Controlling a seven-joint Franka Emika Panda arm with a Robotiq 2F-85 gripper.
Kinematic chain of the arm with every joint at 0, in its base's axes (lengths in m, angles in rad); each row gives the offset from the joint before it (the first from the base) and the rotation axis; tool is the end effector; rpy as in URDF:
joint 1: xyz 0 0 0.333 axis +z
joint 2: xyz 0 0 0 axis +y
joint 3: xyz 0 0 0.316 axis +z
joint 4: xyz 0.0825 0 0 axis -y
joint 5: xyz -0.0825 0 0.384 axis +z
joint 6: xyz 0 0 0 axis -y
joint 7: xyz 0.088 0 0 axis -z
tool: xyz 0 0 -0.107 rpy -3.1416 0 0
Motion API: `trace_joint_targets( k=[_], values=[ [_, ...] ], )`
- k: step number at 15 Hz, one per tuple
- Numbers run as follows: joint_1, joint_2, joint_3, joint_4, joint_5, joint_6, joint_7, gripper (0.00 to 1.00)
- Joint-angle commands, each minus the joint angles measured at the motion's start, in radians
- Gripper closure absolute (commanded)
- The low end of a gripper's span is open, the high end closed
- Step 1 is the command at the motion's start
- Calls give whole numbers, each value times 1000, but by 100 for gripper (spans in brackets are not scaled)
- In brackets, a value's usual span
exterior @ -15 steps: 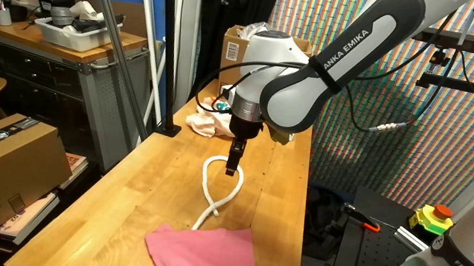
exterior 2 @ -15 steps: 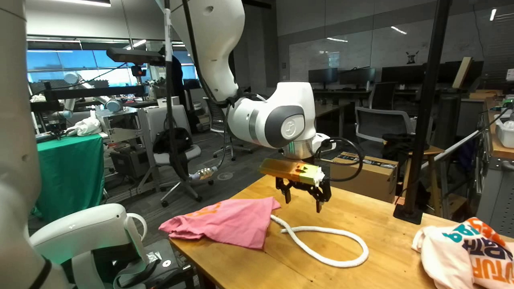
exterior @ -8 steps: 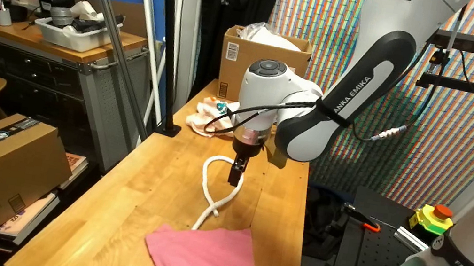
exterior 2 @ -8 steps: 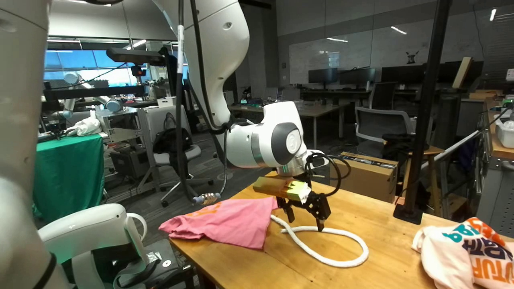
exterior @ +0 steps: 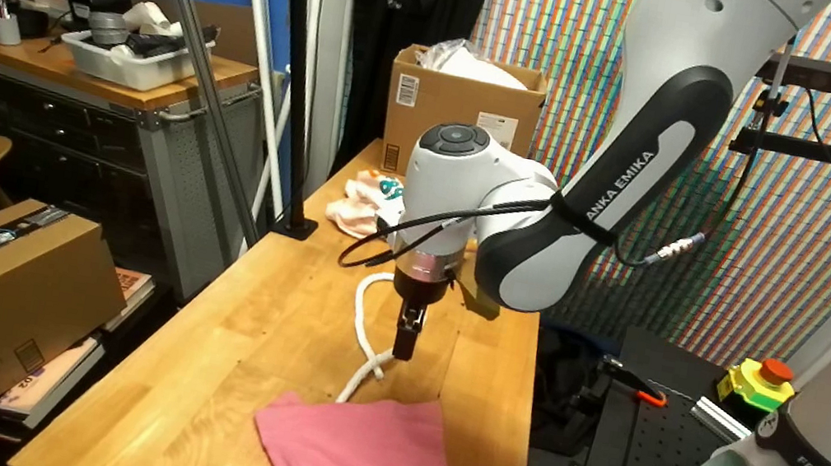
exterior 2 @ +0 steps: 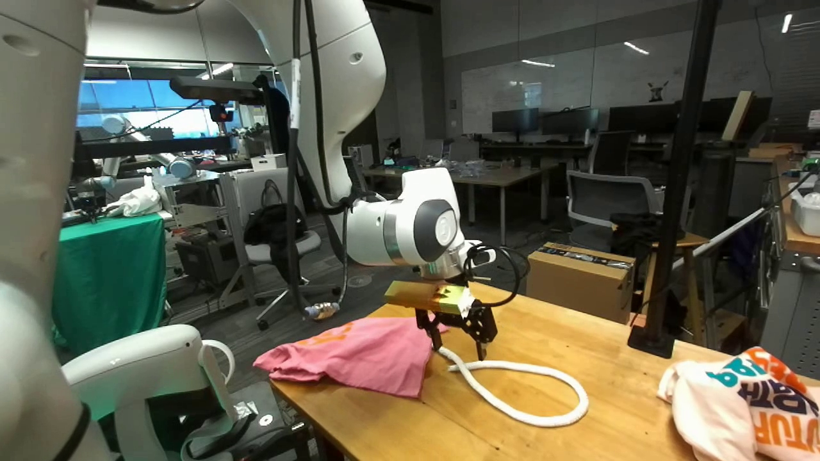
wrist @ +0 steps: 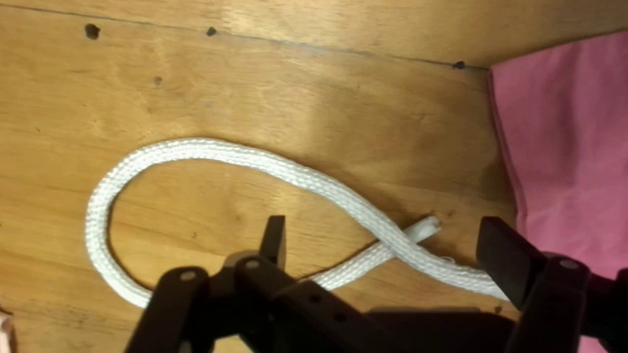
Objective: Move the radish and peach t-shirt to the right, move the pink t-shirt to the left, move the white rope backwards
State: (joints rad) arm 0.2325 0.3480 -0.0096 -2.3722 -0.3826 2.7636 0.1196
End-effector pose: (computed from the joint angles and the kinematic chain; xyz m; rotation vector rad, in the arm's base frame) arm 0.4914 0.1274 0.1809 2.9200 0.6793 0.1011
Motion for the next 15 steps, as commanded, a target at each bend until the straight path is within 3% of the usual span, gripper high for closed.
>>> trace_joint_targets(
  k=[1, 2, 5, 7, 10, 15],
  values=[
    [-115, -7, 136, -1, 112, -45, -268, 0],
    [-155, -2, 176, 5, 132, -66, -340, 0],
    [-196, 4, 211, 19, 184, -141, -551, 0],
    [-201, 8, 200, 28, 162, -172, -617, 0],
    [-190, 11, 169, 28, 117, -149, -629, 0],
    [-149, 12, 103, 17, -5, -31, -528, 0]
  ],
)
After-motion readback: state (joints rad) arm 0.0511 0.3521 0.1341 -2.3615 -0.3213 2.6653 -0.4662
